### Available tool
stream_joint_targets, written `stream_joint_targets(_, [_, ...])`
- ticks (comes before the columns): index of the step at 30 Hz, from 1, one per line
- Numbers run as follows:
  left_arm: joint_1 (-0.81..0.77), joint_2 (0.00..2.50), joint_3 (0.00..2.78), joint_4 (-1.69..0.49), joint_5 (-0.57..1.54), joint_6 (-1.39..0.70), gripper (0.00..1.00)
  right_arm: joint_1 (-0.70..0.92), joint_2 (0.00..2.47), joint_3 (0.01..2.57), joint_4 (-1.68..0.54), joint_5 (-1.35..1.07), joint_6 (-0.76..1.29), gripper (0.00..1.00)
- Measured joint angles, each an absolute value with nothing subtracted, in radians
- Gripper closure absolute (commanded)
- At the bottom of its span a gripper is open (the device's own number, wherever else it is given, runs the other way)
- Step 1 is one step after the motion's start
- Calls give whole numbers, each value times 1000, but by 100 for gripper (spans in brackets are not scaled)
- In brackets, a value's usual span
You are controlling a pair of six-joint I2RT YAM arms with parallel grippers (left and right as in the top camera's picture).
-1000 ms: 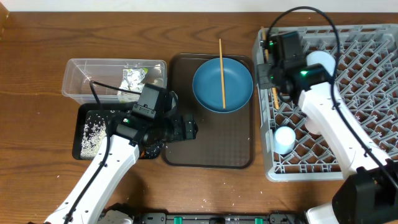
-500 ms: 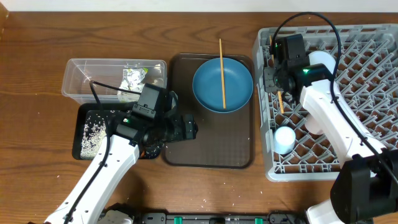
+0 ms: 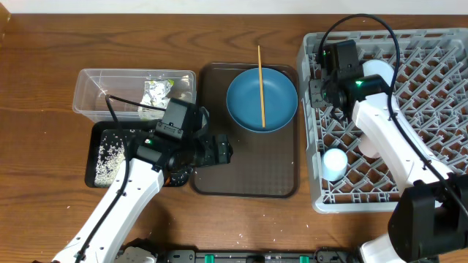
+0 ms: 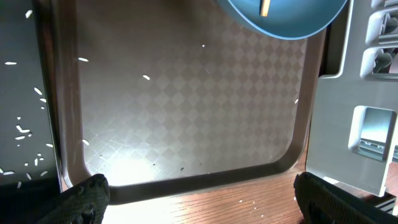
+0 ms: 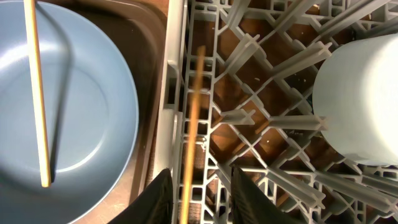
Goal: Sort waste into correct bins and load items into the dishwasher rack
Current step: 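Carry one chopstick right and insert it at the rack's left edge, then open the right gripper and move it back to the blue plate, then grasp the remaining chopstick on the blue plate with the right gripper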
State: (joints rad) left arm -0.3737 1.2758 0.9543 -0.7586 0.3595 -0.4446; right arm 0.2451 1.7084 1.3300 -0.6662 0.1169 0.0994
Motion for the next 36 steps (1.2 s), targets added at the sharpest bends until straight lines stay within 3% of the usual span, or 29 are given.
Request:
stream_joint_targets(6, [-374, 1276, 954, -759, 360, -445, 3, 245, 1708, 1330, -643, 84, 131, 69])
stream_joint_targets(17, [-374, 1276, 954, -759, 360, -445, 3, 286, 1708, 1329, -427, -195, 282, 70])
stream_joint_targets(26, [-374, 1276, 954, -759, 360, -445, 3, 443, 1713, 1329, -365, -36, 312, 66])
stream_joint_targets(30, [-374, 1276, 954, -759, 360, -445, 3, 484, 1744, 1329, -331, 46, 315, 53])
stream_joint_targets(36, [-374, 1276, 954, -759, 360, -445, 3, 496, 1857, 1328, -258, 97, 322, 50])
